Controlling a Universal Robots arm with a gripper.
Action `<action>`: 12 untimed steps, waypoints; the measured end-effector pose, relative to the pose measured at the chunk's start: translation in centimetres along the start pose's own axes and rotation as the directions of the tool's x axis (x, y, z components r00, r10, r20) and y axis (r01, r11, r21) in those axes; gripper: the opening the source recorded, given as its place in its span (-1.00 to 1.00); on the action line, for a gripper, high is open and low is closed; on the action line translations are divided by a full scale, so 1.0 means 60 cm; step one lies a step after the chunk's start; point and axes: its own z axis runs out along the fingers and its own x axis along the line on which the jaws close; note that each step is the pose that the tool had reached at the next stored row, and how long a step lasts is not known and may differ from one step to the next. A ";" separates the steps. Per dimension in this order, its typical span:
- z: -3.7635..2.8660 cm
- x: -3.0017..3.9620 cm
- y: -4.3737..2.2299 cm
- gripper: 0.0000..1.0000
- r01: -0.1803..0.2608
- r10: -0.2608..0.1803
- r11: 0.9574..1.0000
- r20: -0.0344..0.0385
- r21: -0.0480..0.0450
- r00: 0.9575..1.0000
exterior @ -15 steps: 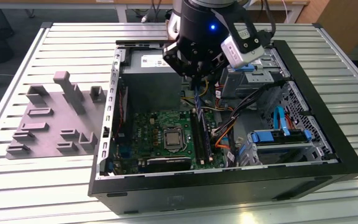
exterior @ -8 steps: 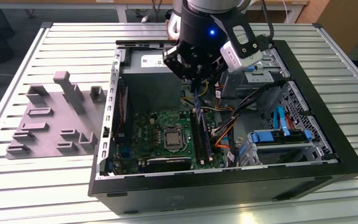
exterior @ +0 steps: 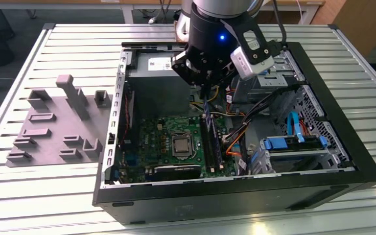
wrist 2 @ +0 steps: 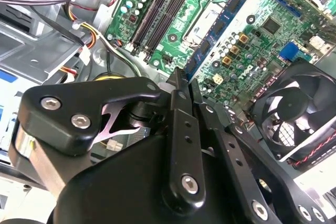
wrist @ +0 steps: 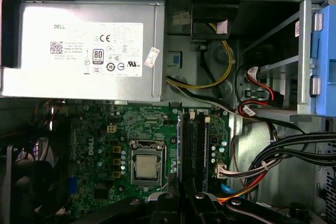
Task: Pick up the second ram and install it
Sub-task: 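Insert the second ram into the second slot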
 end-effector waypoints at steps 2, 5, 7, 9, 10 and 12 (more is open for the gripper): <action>0.001 0.001 0.000 -0.73 0.000 0.000 1.000 0.000 0.000 1.000; 0.001 0.001 0.000 -0.73 0.000 0.000 1.000 0.000 0.000 1.000; 0.001 0.002 0.000 -0.73 0.000 0.000 1.000 0.000 0.000 1.000; 0.001 0.002 0.000 -0.73 0.000 0.000 1.000 0.000 0.000 1.000; 0.002 0.002 0.000 -0.73 0.000 0.000 1.000 0.000 0.000 1.000; 0.002 0.002 0.000 -0.73 0.000 0.000 1.000 0.000 0.001 1.000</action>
